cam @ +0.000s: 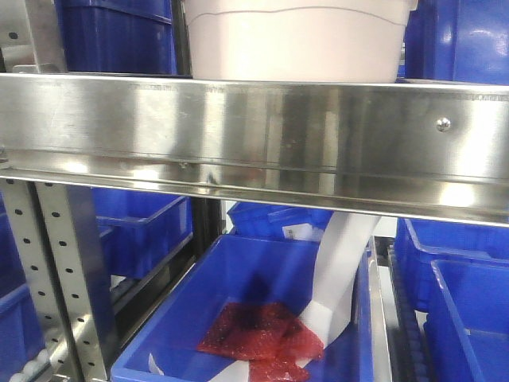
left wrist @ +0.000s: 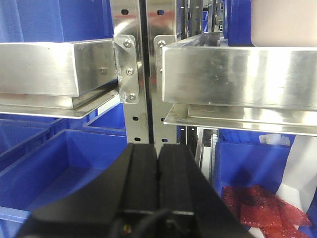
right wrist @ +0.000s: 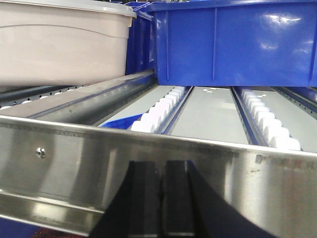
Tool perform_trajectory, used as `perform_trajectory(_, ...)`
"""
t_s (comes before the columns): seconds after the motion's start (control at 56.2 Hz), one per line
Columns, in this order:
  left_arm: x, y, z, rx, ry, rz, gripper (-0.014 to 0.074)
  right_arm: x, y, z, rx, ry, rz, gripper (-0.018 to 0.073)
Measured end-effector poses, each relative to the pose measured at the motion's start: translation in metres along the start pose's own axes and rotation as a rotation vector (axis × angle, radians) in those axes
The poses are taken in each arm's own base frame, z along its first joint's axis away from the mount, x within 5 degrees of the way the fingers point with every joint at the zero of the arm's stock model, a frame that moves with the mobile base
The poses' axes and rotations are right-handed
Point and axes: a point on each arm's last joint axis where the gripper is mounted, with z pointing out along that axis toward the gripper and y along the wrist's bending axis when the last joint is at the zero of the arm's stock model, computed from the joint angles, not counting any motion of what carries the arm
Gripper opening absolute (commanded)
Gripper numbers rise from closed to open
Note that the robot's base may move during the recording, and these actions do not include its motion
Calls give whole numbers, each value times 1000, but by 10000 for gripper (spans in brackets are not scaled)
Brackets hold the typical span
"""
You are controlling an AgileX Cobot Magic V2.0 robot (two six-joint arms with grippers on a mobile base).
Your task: Grab white bin and place on right shelf
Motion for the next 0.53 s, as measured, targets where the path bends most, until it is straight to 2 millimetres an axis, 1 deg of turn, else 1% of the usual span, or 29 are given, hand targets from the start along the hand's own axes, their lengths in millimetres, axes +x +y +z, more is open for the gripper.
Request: perform_trajectory(0.534,0,0,0,0,0,0,-121,0,0,0,0,0,0,78)
